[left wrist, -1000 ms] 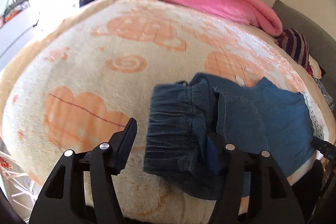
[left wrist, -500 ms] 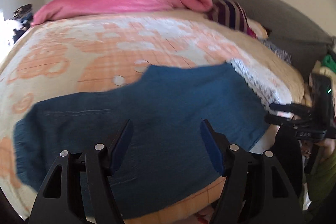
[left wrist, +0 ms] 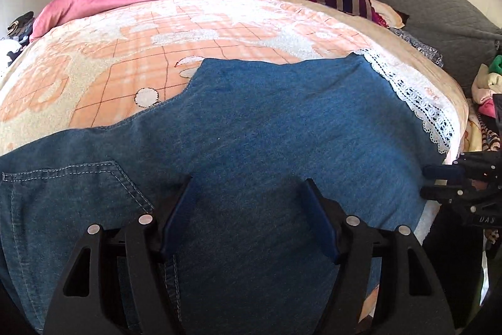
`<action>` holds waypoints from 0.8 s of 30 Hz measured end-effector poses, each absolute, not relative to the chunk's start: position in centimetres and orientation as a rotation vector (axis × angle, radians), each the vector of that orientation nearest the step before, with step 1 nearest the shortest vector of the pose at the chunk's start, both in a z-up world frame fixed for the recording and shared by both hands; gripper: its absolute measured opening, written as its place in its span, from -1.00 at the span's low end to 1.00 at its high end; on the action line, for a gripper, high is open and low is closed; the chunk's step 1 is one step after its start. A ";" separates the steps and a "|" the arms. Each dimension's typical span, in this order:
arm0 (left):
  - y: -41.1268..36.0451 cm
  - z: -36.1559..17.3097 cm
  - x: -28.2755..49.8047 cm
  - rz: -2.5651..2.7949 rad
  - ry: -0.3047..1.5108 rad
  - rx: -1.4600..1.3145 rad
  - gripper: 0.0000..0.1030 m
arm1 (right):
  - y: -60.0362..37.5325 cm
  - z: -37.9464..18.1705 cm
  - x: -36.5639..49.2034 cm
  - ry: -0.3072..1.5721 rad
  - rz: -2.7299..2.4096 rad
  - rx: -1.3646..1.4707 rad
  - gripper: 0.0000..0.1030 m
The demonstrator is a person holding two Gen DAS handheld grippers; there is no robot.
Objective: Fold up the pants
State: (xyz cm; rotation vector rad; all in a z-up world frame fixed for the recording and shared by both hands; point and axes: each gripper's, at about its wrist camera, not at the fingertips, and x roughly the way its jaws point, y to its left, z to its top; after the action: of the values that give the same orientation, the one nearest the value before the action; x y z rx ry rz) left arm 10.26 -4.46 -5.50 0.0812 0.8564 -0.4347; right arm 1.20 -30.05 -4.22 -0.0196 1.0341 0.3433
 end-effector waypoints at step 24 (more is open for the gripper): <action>-2.9 0.3 20.7 -0.443 0.897 -0.066 0.40 | -39.2 2.1 11.7 0.882 0.179 0.283 -0.02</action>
State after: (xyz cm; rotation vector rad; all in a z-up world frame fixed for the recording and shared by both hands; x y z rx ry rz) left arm 20.69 -2.93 0.31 -0.0656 0.8966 -0.4428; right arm 11.68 -39.23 2.05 0.2832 0.8817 0.1787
